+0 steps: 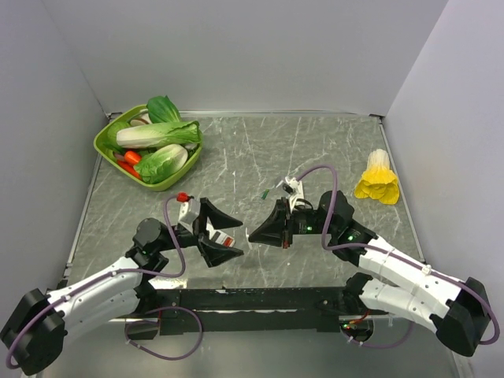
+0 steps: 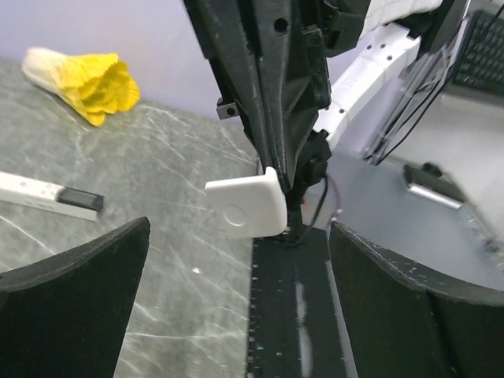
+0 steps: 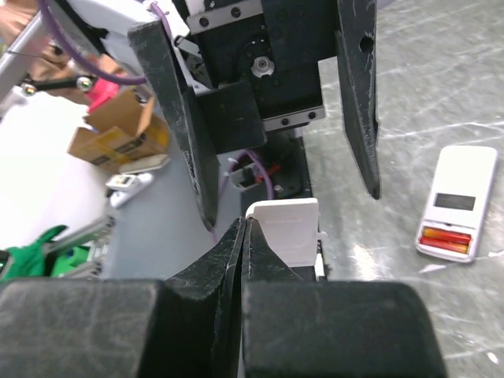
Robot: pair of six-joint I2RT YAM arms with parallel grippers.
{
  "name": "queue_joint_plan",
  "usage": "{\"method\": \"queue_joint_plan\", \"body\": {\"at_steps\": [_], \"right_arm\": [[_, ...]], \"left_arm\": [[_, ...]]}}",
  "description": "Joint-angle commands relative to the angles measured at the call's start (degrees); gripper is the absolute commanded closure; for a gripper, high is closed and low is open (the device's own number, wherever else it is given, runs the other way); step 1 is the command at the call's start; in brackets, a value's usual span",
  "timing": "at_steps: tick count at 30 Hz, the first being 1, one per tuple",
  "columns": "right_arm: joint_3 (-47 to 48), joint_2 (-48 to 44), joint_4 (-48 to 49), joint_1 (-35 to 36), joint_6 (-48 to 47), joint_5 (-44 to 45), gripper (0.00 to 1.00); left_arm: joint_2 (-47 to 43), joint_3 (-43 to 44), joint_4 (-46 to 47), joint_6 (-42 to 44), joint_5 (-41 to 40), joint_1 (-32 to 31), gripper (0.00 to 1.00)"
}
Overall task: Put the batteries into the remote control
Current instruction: Turn over the battery cover at the center of the board.
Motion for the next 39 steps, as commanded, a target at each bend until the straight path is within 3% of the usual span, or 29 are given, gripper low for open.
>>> {"method": "queue_joint_plan", "body": {"at_steps": [1,8,15,29,39], "right_arm": [[0.8,0.2,4.8,-1.4,3.7,-2.8,1.00],[2.5,0.0,3.4,-7.3,10.5,-7.0,1.00],[3.7,0.2,4.2,-8.8,14.9,-7.9,1.00],[2.3,0.1,9.9,-9.9,20.2,-8.8,1.00],[1.8,0.8,11.3,-10.2,21.6,-9.3,1.00]], "left_arm": [[-2.0,3.7,-6.8,16.7,-2.0,-2.2,0.01],[-2.5,7.7,-14.8,33.0,-11.7,-6.9,0.01],[3.2,10.7,-12.5,42.0,-17.6,-12.5,0.01],[5.6,11.4,-6.5,41.8,-16.9,-14.5,0.03],[7.0,12.1,-5.1,40.9,-16.8,-14.6,0.18]]}}
